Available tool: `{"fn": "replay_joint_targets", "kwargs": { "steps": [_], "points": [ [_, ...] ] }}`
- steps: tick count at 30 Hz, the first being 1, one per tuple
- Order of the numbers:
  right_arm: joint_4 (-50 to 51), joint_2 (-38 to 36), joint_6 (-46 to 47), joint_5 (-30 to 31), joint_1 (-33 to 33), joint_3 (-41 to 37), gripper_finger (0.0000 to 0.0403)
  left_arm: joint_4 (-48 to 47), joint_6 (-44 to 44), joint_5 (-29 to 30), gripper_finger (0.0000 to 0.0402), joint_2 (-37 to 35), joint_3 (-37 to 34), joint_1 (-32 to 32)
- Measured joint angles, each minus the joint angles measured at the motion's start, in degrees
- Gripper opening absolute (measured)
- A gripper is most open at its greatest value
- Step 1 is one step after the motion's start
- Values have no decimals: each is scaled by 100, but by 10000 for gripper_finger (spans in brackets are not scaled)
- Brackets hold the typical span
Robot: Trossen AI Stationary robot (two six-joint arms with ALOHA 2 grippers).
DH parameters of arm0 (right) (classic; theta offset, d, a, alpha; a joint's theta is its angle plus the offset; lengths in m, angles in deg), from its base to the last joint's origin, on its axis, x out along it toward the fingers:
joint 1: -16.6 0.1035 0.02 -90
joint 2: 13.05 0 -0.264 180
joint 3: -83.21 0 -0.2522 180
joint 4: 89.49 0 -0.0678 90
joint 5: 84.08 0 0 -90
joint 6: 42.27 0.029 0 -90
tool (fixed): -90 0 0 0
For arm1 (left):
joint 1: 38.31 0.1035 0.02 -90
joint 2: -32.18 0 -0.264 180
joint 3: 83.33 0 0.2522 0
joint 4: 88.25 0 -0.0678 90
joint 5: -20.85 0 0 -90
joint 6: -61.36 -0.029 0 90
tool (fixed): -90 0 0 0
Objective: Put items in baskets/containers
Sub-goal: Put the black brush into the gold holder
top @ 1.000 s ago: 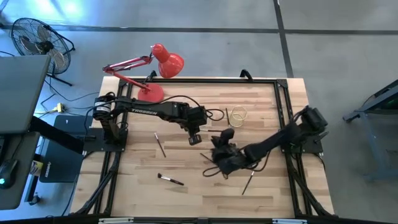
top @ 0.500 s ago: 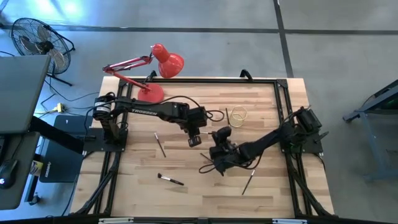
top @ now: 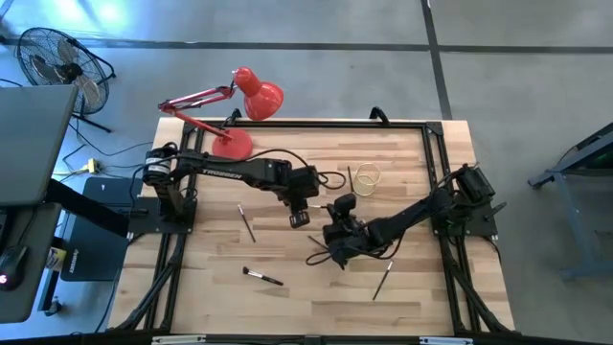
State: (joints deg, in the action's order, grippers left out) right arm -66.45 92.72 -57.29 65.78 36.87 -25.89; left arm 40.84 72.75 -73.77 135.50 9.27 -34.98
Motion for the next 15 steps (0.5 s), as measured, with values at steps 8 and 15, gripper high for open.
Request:
{"fn": "replay_joint_targets", "kwargs": {
  "steps": [8,15],
  "points": [
    [790,-2,1163,-145,-2,7,18,384,-94,2,72,0,1,0],
    [2096,-88,3209,-72,108,7,17,462,-394,11,117,-40,-2,2]
  ]
}}
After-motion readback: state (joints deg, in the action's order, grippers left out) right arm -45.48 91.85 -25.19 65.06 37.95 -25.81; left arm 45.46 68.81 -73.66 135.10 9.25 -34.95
